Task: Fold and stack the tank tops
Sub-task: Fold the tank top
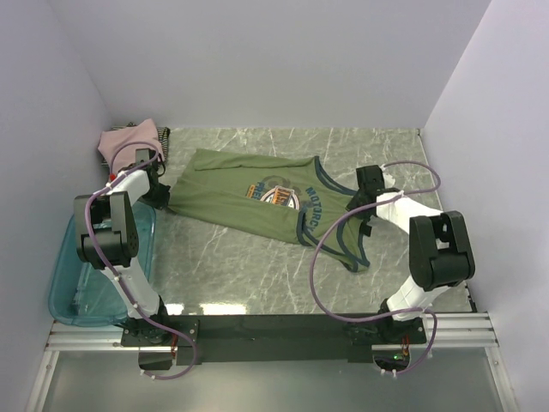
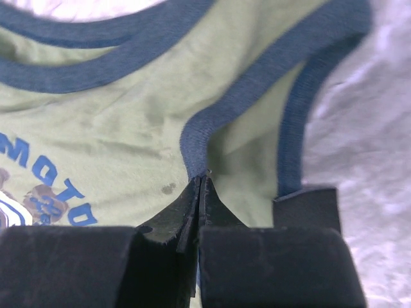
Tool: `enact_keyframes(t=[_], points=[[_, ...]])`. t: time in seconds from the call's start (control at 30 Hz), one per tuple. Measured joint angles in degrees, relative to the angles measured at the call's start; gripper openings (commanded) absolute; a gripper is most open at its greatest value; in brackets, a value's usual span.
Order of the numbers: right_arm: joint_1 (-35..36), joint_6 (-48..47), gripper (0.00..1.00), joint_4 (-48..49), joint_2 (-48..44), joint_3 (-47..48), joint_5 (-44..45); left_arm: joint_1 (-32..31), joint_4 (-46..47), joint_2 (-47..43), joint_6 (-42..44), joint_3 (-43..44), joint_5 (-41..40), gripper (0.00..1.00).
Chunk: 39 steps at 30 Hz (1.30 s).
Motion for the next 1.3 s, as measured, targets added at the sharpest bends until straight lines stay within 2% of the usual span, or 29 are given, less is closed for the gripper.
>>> enact_keyframes(t=[0.27,0.33,0.37,0.4,0.47,0.5,0.57,0.7,0.83,0.97,1.1,1.3], points=[[-2.8,0.0,0.01,-2.2,-0.7,0.6,0.3,0.0,-0.3,0.1,0.0,0.0,0.4,0.01],[-2.8,0.0,0.12,-2.4,-1.0,0.6,0.1,0.0,-0.4,0.1,0.0,0.0,0.4,0.01],[-2.9,-0.1,0.25,-2.4,-1.1,0.6,-0.2,0.0,-0.3,0.1,0.0,0.0,0.5,0.01],[-2.9,-0.3,0.31,-2.5,-1.1,0.6,-0.3,0.0,-0.3,0.1,0.1,0.0,0.6,0.01],[-3.0,-1.0,0.41,-3.0,-1.4,0.7,-0.3,0.0,0.4,0.1,0.7,-0.1,0.9,0.01],[-3.1,-1.1,0.42,-3.4,-1.8,0.7,-0.3,0.1,1.0,0.0,1.0,-0.1,1.2,0.01],[-3.1,-1.6,0.44,-4.2,-3.6,0.5,-0.5,0.2,2.5,-0.1,1.8,-0.7,1.8,0.04],[-1.6,-2.3,0.47,-5.5,-11.1,-1.2,-0.7,0.2,4.2,-1.0,2.9,-1.9,3.4,0.20],[5.7,-3.8,0.49,-7.2,-17.4,-4.2,-0.2,0.2,5.0,-2.6,3.4,-2.3,4.9,0.28],[12.2,-5.6,0.49,-7.2,-16.7,-7.5,-2.8,0.2,5.5,-4.2,3.5,-2.3,6.5,0.32],[14.8,-7.0,0.49,-8.0,-14.1,-10.3,-4.0,0.2,5.5,-5.7,3.5,-2.3,7.8,0.38],[19.2,-8.4,0.49,-8.3,-13.1,-11.2,-4.3,-1.2,5.5,-8.2,3.6,-2.4,10.1,0.40]])
